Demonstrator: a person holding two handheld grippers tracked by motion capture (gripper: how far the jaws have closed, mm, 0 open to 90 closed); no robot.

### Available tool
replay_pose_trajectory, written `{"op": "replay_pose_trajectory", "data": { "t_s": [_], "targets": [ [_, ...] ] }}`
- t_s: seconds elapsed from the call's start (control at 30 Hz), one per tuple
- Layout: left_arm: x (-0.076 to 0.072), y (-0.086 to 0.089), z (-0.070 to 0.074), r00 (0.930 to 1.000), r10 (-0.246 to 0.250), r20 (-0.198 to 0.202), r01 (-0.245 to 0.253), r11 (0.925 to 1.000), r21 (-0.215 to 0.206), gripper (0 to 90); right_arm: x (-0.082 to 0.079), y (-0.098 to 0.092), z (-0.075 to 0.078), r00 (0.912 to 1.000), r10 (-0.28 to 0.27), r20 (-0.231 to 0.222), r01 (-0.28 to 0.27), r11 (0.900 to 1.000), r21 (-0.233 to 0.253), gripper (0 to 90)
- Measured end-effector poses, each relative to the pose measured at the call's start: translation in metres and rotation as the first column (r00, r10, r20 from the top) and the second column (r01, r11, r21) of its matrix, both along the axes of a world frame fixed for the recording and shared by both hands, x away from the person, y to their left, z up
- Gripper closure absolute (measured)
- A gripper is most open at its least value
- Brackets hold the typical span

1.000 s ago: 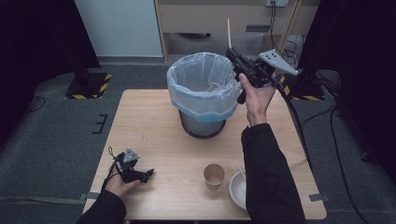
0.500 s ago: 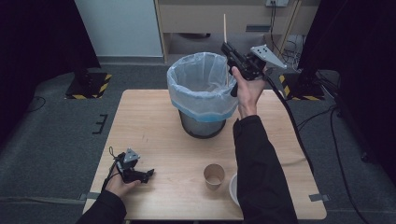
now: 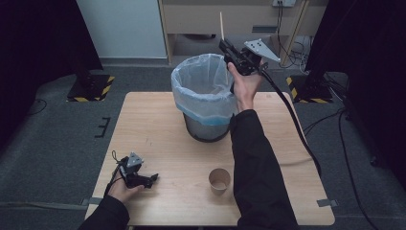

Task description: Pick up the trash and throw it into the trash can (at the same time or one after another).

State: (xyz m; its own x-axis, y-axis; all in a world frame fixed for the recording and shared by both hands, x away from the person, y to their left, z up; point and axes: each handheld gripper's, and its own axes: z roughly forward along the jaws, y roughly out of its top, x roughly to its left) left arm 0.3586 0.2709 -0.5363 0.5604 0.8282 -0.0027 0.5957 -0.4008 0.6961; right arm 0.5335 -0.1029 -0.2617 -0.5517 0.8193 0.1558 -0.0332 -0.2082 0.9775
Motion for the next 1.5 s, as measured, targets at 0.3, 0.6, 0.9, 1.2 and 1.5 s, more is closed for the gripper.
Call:
{"op": "replay_pose_trajectory", "data": {
  "t_s": [0.3, 0.6, 0.9, 1.2, 1.5],
  "targets": [
    [0.0, 0.0, 0.0, 1.0, 0.0, 0.0, 0.0, 1.0, 0.0, 0.0, -0.009, -0.021, 0.008, 0.9997, -0.011, -0.024, 0.011, 1.0, 0.0, 48.0],
    [0.0, 0.0, 0.0, 1.0, 0.001, 0.002, -0.001, 1.0, 0.0, 0.0, -0.046, -0.046, 0.022, 0.9994, 0.02, -0.027, -0.021, 0.999, -0.042, 37.7],
    [0.0, -0.001, 0.0, 1.0, 0.004, 0.002, -0.004, 1.0, 0.0, 0.0, -0.096, -0.074, 0.015, 0.9976, 0.034, -0.06, -0.04, 0.994, -0.103, 33.8],
    [0.0, -0.001, 0.0, 1.0, 0.003, 0.0, -0.003, 1.0, 0.002, 0.0, -0.136, -0.112, -0.035, 0.9892, 0.019, -0.146, -0.036, 0.992, -0.12, 35.5],
    [0.0, -0.001, 0.0, 1.0, 0.005, 0.0, -0.005, 1.0, 0.0, 0.0, -0.167, -0.133, -0.082, 0.9723, 0.008, -0.234, -0.044, 0.988, -0.15, 36.0]
  ]
}}
